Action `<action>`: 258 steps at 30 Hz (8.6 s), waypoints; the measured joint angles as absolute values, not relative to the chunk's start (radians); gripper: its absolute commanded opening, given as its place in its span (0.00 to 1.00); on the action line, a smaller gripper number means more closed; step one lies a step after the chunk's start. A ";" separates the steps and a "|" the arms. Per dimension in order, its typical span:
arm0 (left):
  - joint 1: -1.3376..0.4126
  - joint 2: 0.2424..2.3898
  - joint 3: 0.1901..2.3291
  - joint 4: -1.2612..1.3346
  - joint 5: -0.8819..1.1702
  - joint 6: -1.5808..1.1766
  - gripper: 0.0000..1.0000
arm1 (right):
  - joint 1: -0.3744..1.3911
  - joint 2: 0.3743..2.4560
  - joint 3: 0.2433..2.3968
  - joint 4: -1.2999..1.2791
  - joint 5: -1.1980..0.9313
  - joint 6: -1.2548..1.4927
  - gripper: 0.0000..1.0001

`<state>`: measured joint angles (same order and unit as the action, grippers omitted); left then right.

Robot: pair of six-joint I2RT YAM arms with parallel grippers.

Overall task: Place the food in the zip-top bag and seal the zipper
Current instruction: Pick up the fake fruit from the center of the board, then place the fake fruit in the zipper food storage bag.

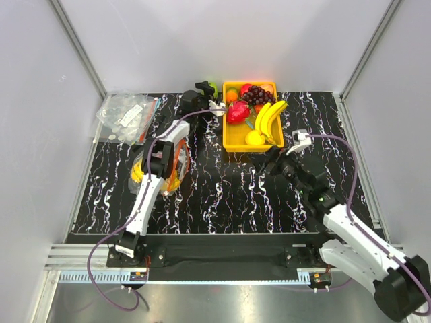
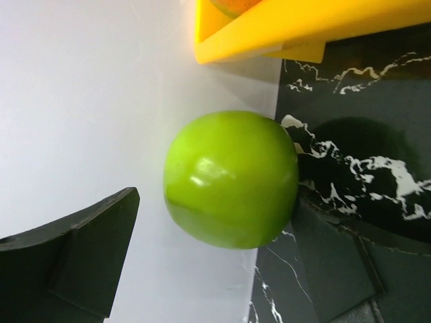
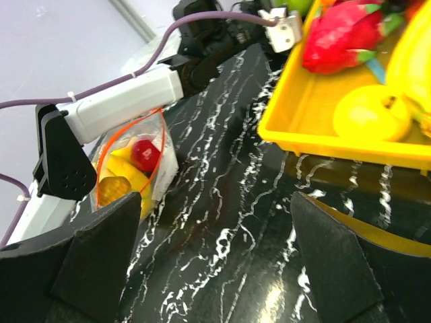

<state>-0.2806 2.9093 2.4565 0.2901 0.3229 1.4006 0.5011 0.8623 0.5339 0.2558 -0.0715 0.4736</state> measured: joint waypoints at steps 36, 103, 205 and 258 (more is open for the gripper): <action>-0.292 2.943 2.556 0.136 0.432 1.399 0.42 | 0.501 0.586 0.529 -0.094 0.007 0.417 1.00; -0.666 1.383 0.960 0.138 0.128 0.496 0.11 | 0.501 0.752 0.799 -0.315 -0.015 0.487 1.00; -0.937 1.066 0.406 0.433 0.248 0.060 0.99 | 0.731 1.498 0.780 -0.231 -0.288 0.781 0.45; -0.701 1.111 1.025 -1.017 -0.365 -0.428 0.00 | 0.973 1.497 1.014 -0.086 -0.262 0.862 0.41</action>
<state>-0.7006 1.1114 1.0248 -1.0172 -0.3653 -0.4282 0.9726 1.4967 1.0138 -0.0860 -0.2623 0.8623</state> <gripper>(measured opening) 0.017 0.826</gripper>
